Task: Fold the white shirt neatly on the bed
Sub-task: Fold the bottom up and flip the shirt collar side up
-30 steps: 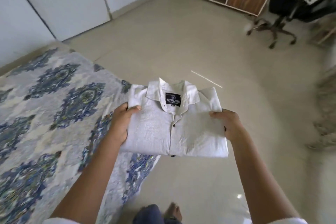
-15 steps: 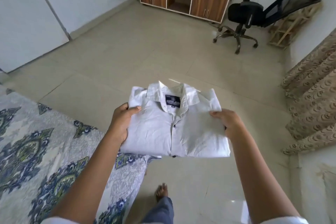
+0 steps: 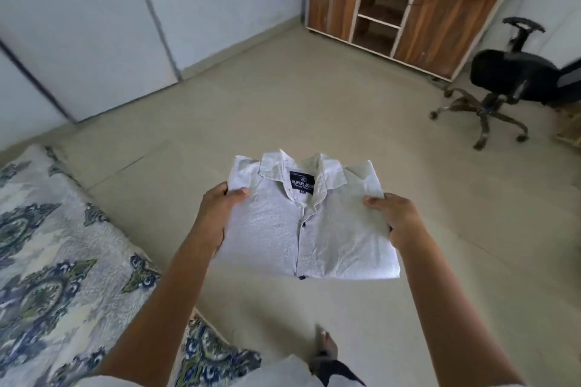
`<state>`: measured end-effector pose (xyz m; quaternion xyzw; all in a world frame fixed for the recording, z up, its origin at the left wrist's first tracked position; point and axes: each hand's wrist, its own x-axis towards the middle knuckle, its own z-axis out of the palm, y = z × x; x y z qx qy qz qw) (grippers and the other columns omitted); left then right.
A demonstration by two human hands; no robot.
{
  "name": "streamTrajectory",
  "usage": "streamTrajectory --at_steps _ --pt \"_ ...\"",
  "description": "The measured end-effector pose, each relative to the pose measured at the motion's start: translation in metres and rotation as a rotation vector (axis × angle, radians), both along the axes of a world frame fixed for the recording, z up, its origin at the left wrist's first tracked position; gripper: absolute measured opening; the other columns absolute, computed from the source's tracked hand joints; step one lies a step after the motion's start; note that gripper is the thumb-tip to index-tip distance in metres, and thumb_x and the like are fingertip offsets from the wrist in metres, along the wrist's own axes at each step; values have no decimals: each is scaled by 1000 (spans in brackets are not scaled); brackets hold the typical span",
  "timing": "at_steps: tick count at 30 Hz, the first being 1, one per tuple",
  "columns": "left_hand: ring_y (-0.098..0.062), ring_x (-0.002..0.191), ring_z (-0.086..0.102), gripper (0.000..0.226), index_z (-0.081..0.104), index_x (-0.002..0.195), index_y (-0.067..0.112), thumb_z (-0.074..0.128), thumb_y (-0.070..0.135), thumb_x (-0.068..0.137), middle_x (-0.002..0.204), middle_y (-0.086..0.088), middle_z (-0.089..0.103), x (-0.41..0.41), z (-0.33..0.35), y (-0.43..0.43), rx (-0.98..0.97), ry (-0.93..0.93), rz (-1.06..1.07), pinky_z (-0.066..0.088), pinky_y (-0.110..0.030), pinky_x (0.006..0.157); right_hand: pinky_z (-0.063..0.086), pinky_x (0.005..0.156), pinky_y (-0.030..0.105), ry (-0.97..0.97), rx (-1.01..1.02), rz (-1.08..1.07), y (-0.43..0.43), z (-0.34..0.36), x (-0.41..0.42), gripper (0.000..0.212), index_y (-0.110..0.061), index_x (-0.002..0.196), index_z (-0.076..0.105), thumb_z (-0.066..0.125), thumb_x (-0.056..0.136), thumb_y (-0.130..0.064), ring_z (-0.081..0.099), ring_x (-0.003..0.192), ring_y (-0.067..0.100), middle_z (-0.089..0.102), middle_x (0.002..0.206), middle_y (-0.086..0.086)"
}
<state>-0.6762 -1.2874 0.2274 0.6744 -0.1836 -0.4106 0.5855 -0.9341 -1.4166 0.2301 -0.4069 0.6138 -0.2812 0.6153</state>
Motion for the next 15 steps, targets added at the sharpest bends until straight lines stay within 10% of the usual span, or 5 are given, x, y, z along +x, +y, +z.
streamTrajectory --at_steps 15 --pt "-22 67 67 9 65 90 10 60 5 85 76 -7 71 192 0 -5 -19 32 660 55 -32 64 50 84 47 -35 -28 729 -145 -1 333 6 -5 75 62 67 78 -2 60 79 29 64 87 17"
